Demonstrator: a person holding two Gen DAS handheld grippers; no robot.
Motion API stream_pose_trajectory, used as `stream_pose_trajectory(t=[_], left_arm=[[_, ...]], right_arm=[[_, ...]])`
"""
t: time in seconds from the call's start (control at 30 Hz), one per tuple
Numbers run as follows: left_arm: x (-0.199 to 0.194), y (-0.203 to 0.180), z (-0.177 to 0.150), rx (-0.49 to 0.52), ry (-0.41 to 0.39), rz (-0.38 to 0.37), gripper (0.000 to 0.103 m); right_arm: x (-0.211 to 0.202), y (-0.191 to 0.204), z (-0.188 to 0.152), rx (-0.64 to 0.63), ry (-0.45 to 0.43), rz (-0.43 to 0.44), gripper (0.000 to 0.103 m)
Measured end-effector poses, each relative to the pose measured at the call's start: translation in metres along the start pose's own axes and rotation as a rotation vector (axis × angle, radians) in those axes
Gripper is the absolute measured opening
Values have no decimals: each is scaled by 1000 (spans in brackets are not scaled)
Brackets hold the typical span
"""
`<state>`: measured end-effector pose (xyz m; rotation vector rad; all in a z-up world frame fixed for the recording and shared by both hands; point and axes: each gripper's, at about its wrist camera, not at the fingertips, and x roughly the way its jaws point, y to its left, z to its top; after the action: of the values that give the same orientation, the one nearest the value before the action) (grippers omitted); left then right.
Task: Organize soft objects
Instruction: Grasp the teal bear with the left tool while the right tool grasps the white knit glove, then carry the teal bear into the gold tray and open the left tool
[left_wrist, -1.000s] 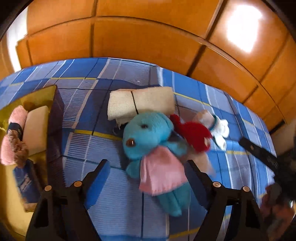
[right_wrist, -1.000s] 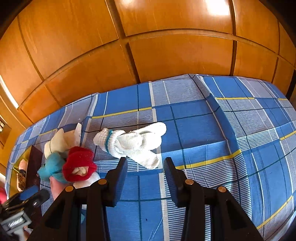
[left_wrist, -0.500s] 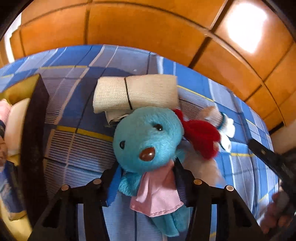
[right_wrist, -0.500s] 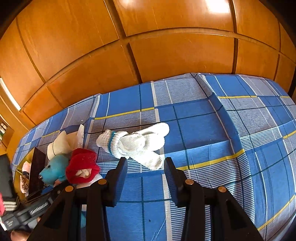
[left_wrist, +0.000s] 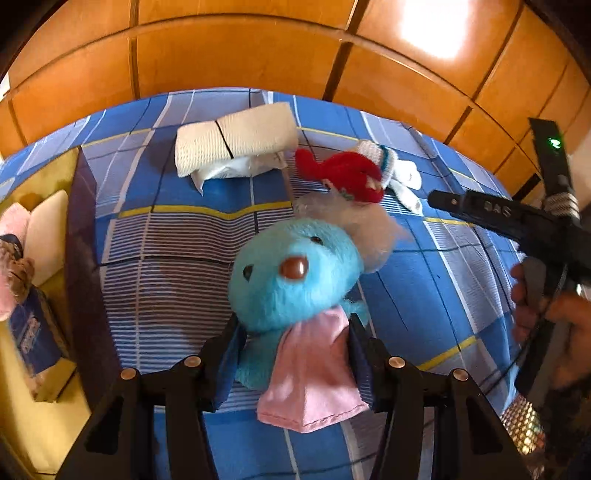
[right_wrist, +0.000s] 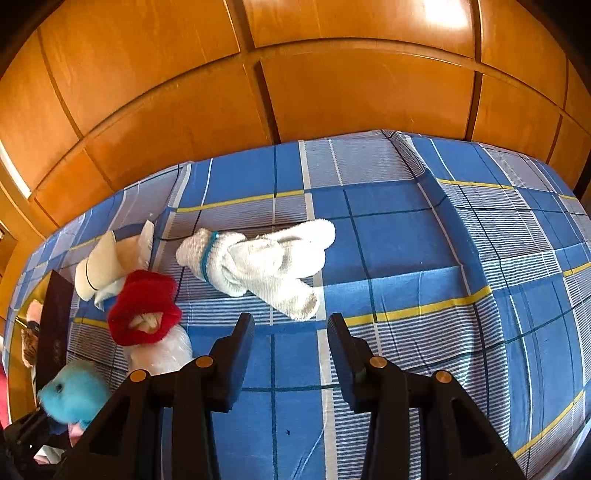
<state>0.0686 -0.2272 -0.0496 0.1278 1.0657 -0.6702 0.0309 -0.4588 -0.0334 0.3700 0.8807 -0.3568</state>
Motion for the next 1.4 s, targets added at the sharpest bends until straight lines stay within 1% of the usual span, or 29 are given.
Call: stream_pose_trajectory(t=[0.17, 0.27, 0.33, 0.4, 0.43, 0.47, 0.57, 0.67, 0.7, 0.73, 0.83, 0.9, 0.97, 1.0, 1.03, 1.07, 1.13, 1.17, 1.2, 1.3, 1.4], left_arm=[[14, -2, 9, -18, 2, 20, 57], [21, -1, 8, -27, 23, 18, 57], [24, 3, 6, -42, 38, -2, 57], [25, 7, 4, -58, 32, -11, 57], [24, 8, 3, -56, 29, -13, 57], [24, 8, 2, -55, 26, -12, 57], [23, 9, 1, -62, 22, -16, 57], [22, 11, -1, -61, 19, -20, 57], [20, 12, -2, -62, 17, -21, 57], [20, 13, -3, -62, 16, -22, 58], [17, 14, -7, -60, 12, -19, 58], [17, 14, -7, -57, 9, -14, 58], [18, 12, -8, -55, 6, -10, 58], [20, 10, -7, -56, 5, -10, 58], [20, 9, -8, -56, 4, -10, 58], [19, 9, -8, -56, 4, -10, 58], [21, 9, -7, -54, 4, -7, 58], [21, 8, -7, -51, 4, -5, 55], [22, 8, -6, -49, 4, -4, 50], [18, 1, -2, -23, -5, -4, 40], [8, -7, -3, 16, -25, -9, 36]], right_arm=[[-1, 4, -2, -23, -10, 2, 41], [-2, 11, 0, -78, -13, 7, 41], [-2, 19, 5, -137, -16, -1, 41], [0, 32, 12, -251, -21, -10, 44], [3, 38, 15, -309, -14, -9, 50], [8, 44, 17, -368, 1, -12, 53], [24, 57, 24, -505, 41, -38, 53], [37, 62, 29, -576, 59, -63, 53], [43, 64, 32, -597, 70, -66, 54], [48, 65, 34, -613, 77, -66, 58], [62, 67, 39, -651, 98, -79, 59], [73, 70, 41, -661, 114, -83, 59], [80, 69, 40, -659, 131, -71, 48], [80, 68, 40, -650, 127, -60, 44], [78, 67, 41, -636, 122, -59, 36], [77, 66, 41, -628, 119, -60, 32], [69, 61, 40, -588, 109, -56, 30], [63, 59, 38, -569, 103, -53, 30], [56, 56, 37, -545, 96, -44, 30], [36, 46, 29, -455, 88, -12, 30], [22, 35, 15, -367, 86, 23, 30]])
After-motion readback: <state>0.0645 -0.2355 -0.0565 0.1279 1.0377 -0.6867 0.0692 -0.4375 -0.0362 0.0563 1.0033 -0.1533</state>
